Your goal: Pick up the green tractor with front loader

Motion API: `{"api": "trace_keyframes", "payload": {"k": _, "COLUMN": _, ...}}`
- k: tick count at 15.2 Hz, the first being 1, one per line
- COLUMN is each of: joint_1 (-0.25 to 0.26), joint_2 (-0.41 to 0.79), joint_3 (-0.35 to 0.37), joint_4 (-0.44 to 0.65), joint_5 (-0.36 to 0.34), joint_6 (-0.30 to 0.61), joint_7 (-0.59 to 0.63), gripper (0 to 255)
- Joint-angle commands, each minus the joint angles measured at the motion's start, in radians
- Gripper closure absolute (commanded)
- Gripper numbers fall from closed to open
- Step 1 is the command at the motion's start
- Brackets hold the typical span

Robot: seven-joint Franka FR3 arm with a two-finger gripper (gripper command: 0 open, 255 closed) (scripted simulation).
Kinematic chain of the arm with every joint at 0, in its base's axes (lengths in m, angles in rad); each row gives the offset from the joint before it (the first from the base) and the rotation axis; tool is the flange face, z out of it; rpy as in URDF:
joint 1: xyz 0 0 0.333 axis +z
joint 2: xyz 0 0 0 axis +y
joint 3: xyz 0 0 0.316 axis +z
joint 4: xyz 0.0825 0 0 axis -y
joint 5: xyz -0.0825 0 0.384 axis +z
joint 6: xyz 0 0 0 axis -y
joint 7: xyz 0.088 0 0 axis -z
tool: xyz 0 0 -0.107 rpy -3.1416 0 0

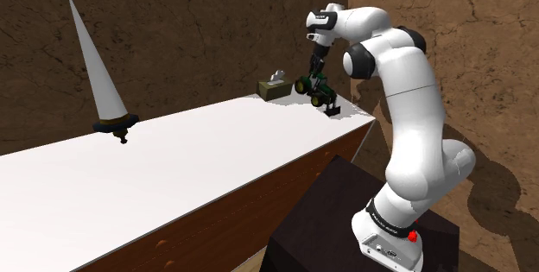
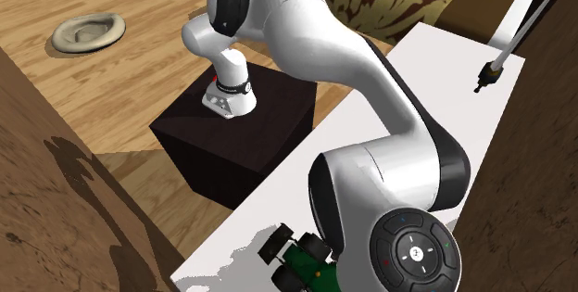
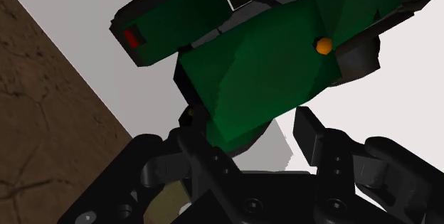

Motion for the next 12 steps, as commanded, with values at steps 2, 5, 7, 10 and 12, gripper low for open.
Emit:
{"api": "trace_keyframes", "payload": {"k": 2, "joint_1": -0.004, "joint_2": -0.009, "joint_3": -0.002, "joint_4": 0.029, "joint_5": -0.004, "joint_6": -0.033, "joint_7": 0.007, "gripper": 255}}
{"api": "trace_keyframes", "payload": {"k": 5, "joint_1": -0.012, "joint_2": -0.011, "joint_3": -0.003, "joint_4": 0.067, "joint_5": -0.007, "joint_6": -0.071, "joint_7": 0.015, "gripper": 255}}
{"api": "trace_keyframes", "payload": {"k": 7, "joint_1": -0.019, "joint_2": -0.011, "joint_3": -0.004, "joint_4": 0.096, "joint_5": -0.008, "joint_6": -0.097, "joint_7": 0.02, "gripper": 255}}
{"api": "trace_keyframes", "payload": {"k": 10, "joint_1": -0.031, "joint_2": -0.007, "joint_3": -0.003, "joint_4": 0.146, "joint_5": -0.009, "joint_6": -0.14, "joint_7": 0.029, "gripper": 255}}
{"api": "trace_keyframes", "payload": {"k": 12, "joint_1": -0.032, "joint_2": -0.007, "joint_3": -0.003, "joint_4": 0.149, "joint_5": -0.009, "joint_6": -0.142, "joint_7": 0.03, "gripper": 255}}
